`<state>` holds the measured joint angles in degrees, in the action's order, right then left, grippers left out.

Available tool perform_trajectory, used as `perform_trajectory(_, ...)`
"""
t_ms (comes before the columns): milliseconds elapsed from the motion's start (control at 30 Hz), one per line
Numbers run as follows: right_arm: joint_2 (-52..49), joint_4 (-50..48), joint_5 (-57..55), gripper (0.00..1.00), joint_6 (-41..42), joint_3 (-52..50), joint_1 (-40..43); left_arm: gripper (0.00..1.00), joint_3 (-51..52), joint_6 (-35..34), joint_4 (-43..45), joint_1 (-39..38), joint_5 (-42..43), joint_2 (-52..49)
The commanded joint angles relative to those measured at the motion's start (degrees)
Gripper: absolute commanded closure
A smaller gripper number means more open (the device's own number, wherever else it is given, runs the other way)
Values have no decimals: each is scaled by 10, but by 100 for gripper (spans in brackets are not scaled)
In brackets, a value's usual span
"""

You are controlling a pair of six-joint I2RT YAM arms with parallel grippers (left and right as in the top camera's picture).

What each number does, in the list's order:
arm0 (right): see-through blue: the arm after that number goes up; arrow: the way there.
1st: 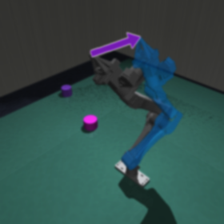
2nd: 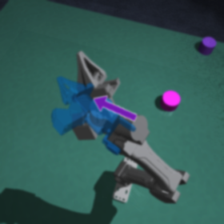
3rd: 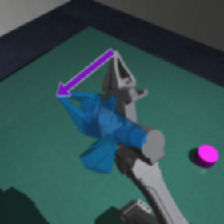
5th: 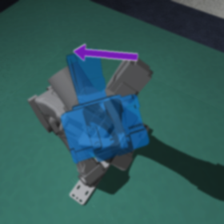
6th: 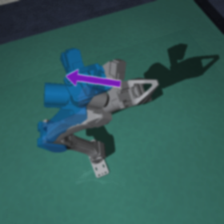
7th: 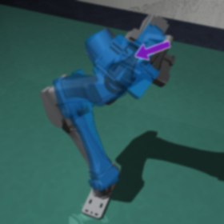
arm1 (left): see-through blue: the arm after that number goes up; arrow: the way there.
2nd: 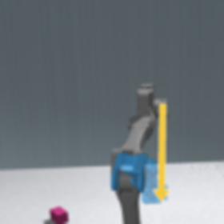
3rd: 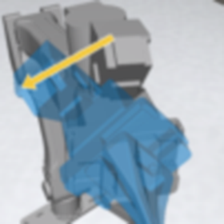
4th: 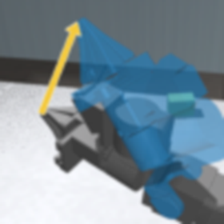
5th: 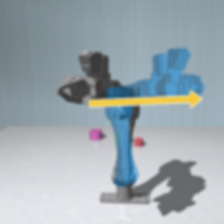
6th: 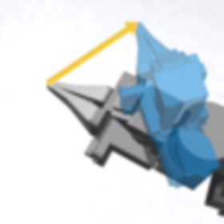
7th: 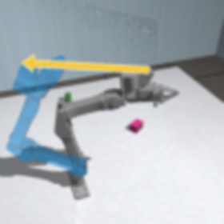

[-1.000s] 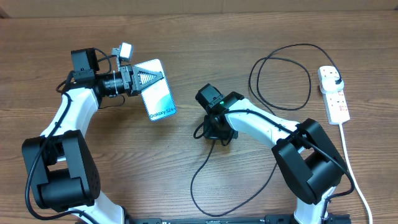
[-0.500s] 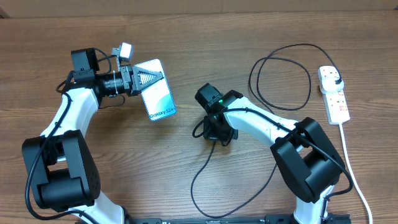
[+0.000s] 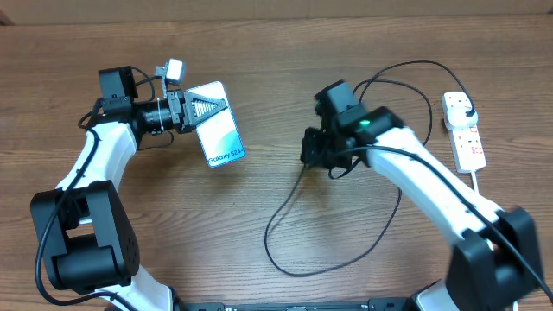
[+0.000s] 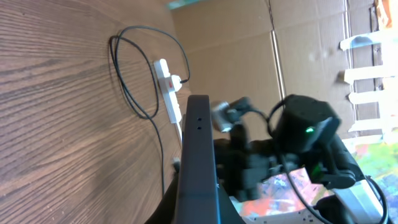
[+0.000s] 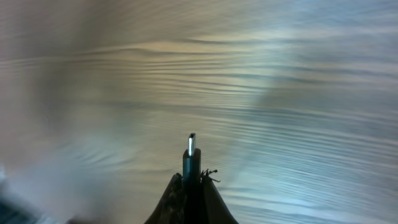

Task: Plug charger to phone and switch on socket
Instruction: 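Lift the plug with the right gripper toward the phone's bottom port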

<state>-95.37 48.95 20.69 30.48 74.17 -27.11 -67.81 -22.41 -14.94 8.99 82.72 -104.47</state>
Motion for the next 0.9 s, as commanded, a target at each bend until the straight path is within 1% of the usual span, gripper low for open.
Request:
perform_trajectory(0,25,-22,149,96,-66,14,8,95,-3,-83,52,1,40,7)
perform_trajectory(33,26,-36,192,96,-82,14,10,95,-3,-131,113,0,60,7)
perform_trajectory(67,26,-47,223,96,-98,13,10,96,-3,-166,149,-1,63,7)
perform_trajectory(200,26,-74,283,96,-126,13,10,96,-3,-302,293,-1,63,7)
perform_trajectory(233,26,-81,298,96,-130,13,10,96,-3,-357,357,-1,62,7)
perform_trajectory(300,26,-92,313,96,-130,13,10,96,-3,-441,455,0,58,7)
perform_trajectory(467,26,-134,368,96,-130,13,11,96,-3,-686,759,0,17,7)
perform_trajectory(533,26,-160,400,96,-130,13,11,95,-3,-756,843,0,-5,7)
perform_trajectory(600,26,-194,436,96,-127,13,11,95,-3,-809,894,0,-22,7)
perform_trajectory(667,26,-217,451,96,-116,13,11,95,-3,-830,903,0,-29,7)
perform_trajectory(767,26,-252,454,96,-78,13,11,96,-3,-848,903,-1,-44,7)
perform_trajectory(867,26,-285,468,96,-58,13,11,96,-3,-867,908,-1,-76,7)
